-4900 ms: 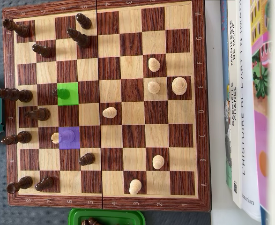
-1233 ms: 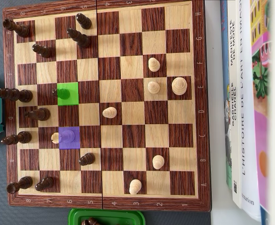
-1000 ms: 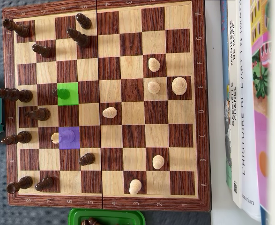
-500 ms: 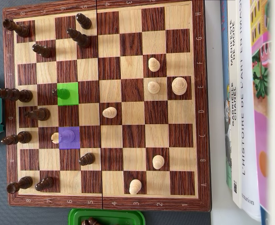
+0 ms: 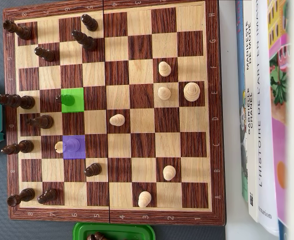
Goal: Play chess
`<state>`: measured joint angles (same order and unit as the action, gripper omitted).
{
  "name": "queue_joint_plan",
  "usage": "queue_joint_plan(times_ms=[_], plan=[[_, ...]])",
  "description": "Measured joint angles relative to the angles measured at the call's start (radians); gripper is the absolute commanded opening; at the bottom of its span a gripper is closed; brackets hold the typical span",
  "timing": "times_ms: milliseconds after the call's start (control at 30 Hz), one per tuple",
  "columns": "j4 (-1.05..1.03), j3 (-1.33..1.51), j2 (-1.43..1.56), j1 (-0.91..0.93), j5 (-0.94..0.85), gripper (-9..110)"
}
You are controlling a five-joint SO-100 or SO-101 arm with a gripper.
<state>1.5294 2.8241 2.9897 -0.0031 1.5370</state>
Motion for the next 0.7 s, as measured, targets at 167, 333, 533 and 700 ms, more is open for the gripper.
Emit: queue_joint_plan(times_ms=[167,333,533,700], plan=[[-0.181,-0.106,-0.049,0.012,-0.032,19],[-0.298,-0.21,-0.121,0.025,-0.032,19],[-0.41,-0.299,-0.19,0.031,-0.032,19],[-0.592,-0.365,-0.215,0.052,-0.032,19]])
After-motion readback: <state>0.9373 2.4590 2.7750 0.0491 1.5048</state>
